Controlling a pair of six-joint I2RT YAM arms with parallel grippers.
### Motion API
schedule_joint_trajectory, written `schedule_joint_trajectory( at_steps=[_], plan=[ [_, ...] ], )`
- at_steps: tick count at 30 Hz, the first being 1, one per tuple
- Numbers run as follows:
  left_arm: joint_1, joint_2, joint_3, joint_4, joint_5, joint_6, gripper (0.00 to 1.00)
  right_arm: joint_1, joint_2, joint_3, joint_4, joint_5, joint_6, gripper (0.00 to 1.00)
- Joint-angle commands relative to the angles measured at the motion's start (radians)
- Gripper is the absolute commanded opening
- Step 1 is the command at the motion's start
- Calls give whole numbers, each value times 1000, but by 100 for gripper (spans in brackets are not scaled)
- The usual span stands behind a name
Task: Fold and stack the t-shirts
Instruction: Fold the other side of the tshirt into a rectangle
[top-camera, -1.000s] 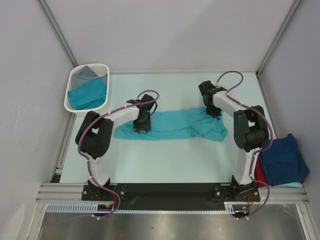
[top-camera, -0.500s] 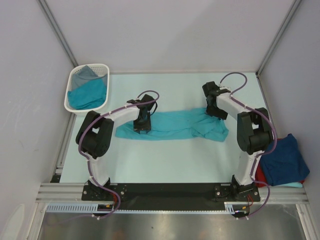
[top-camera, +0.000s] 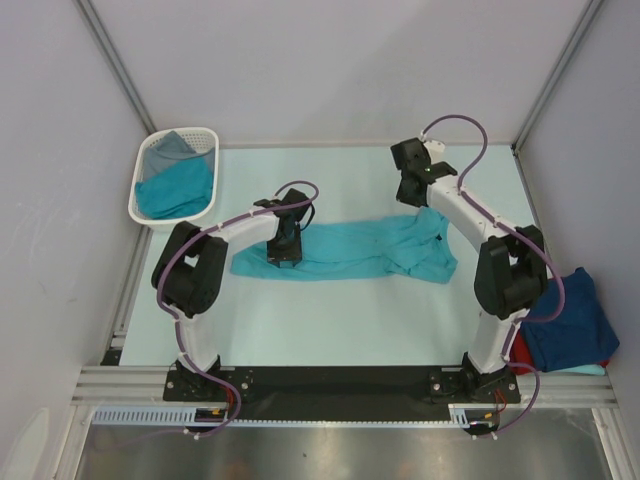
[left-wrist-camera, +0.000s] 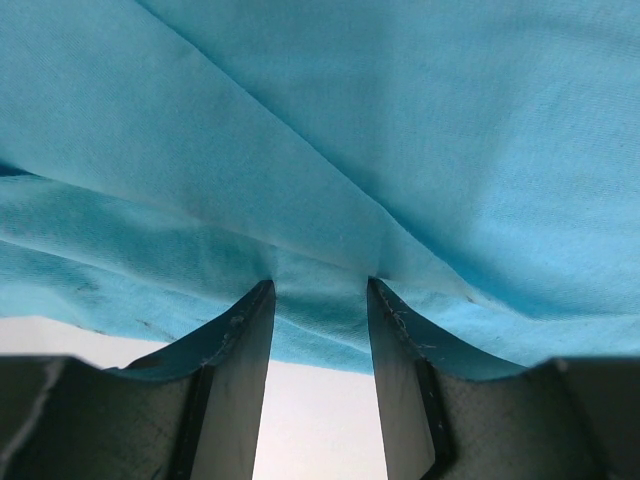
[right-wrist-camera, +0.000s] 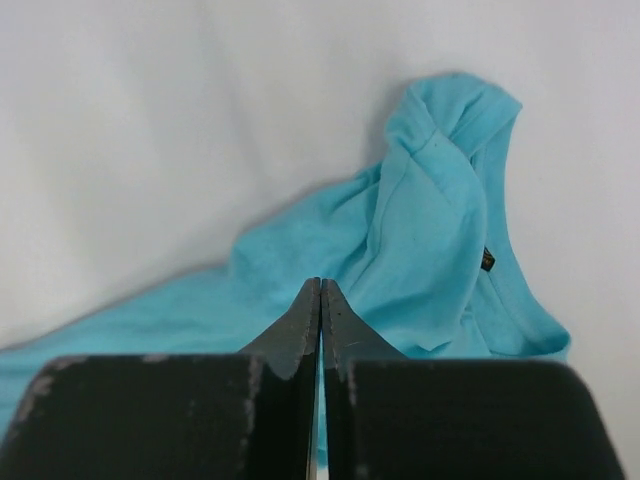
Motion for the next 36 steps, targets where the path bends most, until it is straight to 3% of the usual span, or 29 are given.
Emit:
schedule_joint_trajectory(
  at_steps=[1,11,15,16,18,26,36],
  plan=[
    [-8,-6,33,18,10,8,48,-3,31,-40,-41,1,46,0],
    [-8,-1,36,16,7,8,48,23,-8,-119,-90,23,87,2],
    [-8,8,49,16,11,8,47,88,-98,-142,-160,87,104,41],
    [-8,8,53,18,13,6,47,100,-116,-164,-173,122,110,56],
    [-8,11,58,18,21,5,47,115,-178,-198,-206,144,141,63],
    [-8,-4,53,21,27,5,47,71,-281,-411,-213,126,213,63],
    [-8,-41,9,29,31,5,47,17,-192,-413,-113,72,190,58]
  ],
)
